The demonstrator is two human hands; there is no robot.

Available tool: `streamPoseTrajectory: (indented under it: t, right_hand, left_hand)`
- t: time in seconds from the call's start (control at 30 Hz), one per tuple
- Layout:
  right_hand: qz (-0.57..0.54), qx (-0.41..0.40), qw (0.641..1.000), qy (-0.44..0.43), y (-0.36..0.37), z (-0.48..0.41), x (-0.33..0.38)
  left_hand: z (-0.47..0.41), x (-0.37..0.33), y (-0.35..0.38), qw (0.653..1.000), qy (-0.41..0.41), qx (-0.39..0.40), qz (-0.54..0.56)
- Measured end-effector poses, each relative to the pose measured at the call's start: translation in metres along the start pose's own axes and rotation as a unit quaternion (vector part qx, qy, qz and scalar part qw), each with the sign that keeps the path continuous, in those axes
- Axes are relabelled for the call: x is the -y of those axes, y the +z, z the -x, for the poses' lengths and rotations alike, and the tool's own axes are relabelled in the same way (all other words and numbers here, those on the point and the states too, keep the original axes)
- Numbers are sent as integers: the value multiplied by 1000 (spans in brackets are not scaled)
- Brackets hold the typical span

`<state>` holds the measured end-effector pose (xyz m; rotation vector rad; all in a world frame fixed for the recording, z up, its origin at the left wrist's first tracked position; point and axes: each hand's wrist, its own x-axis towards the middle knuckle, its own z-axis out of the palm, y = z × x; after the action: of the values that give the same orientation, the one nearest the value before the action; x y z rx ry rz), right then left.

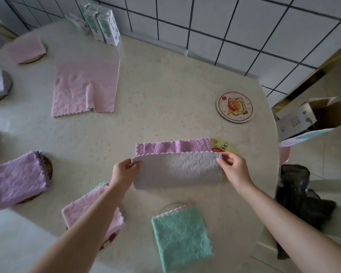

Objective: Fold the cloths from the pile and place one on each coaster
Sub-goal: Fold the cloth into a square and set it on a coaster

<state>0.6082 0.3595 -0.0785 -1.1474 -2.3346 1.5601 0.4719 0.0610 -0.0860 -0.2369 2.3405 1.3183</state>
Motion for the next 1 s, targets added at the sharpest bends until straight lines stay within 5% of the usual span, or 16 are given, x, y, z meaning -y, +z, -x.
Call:
streamPoseTrajectory:
  t: [0.37,0.7,1.0]
  right_hand:
    - [47,-22,998,41,23,-61,2]
    - [103,-3,995,-1,26,-73,3]
    - [158,-9,986,48,34,-82,14]
  left_hand:
    - [-43,3,13,995,-50,-25,86]
    - [-51,-1,13,1000,-16,1,16]
    - [-64,-5,15,997,-54,-11,-57]
